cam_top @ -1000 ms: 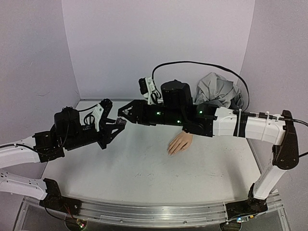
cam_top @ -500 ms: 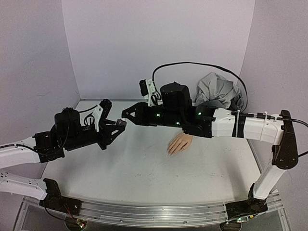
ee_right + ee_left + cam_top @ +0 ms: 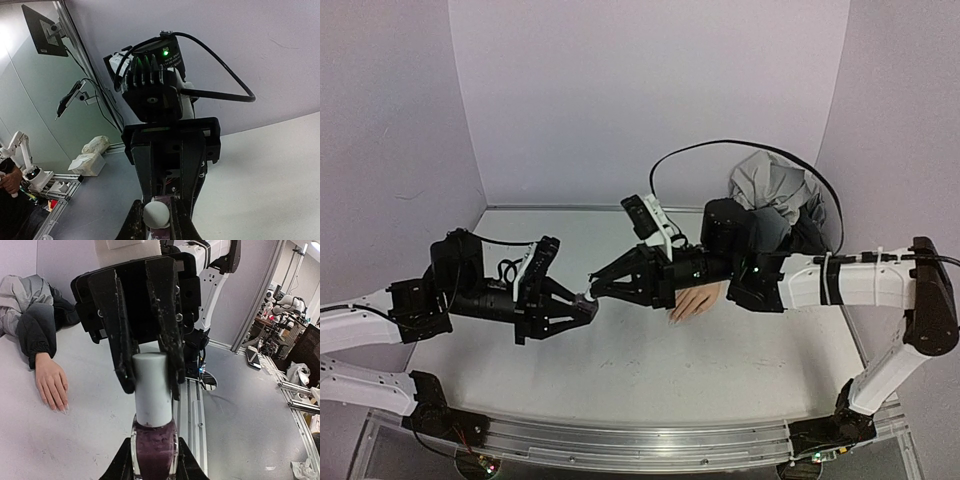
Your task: Paint the nails
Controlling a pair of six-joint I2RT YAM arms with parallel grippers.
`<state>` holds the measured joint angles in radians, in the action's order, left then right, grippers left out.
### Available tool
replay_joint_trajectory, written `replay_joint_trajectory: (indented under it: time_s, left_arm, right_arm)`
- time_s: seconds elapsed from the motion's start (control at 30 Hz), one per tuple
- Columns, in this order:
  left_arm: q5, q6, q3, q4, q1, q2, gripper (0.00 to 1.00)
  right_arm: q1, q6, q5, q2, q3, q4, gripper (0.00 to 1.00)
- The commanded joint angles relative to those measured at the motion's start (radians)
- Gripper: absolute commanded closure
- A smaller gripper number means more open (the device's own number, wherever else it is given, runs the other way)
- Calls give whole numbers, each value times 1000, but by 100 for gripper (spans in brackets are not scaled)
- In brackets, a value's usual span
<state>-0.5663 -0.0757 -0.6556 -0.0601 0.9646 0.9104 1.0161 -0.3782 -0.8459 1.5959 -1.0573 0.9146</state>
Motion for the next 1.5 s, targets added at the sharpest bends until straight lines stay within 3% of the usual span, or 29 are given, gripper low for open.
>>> replay_joint_trajectory:
  time_s: [0.0, 0.03, 0.13, 0.2, 0.3, 0.5, 0.73, 0.93, 1.03, 1.23, 1.37, 1.47]
  left_arm:
    - [140, 50, -3, -127, -4, -42, 100]
    - [194, 57, 2, -127, -4, -47, 100]
    - [385, 69, 17, -124, -4, -49, 100]
    - [475, 74, 28, -124, -3, -50, 100]
    - [621, 131, 19, -105, 26, -32, 100]
    - [849, 239, 5, -100, 109, 2, 100]
    - [944, 271, -22, -95, 166, 59, 100]
    - [969, 242, -12, -95, 186, 39, 100]
    - [976, 238, -13, -94, 189, 40, 100]
    - [974, 218, -21, -89, 189, 41, 100]
    - [944, 201, -22, -83, 189, 34, 100]
    - [847, 155, -49, -43, 189, 31, 100]
  right_arm:
    - [39, 12, 92, -105, 17, 11, 83]
    - [38, 12, 195, -120, 14, -35, 69]
    - [38, -39, 551, -136, -41, -263, 47]
    - [38, -104, 693, -125, -80, -377, 37]
    - [47, -185, 725, -91, -124, -426, 29]
    - [80, -299, 810, -45, -182, -426, 24]
    - [82, -373, 775, 51, -291, -429, 36]
    - [81, -405, 770, 88, -306, -430, 64]
    - [82, -418, 743, 110, -318, -429, 67]
    - [83, -420, 716, 125, -321, -422, 73]
    - [84, -406, 719, 109, -300, -416, 91]
    - [82, -370, 702, 89, -275, -411, 100]
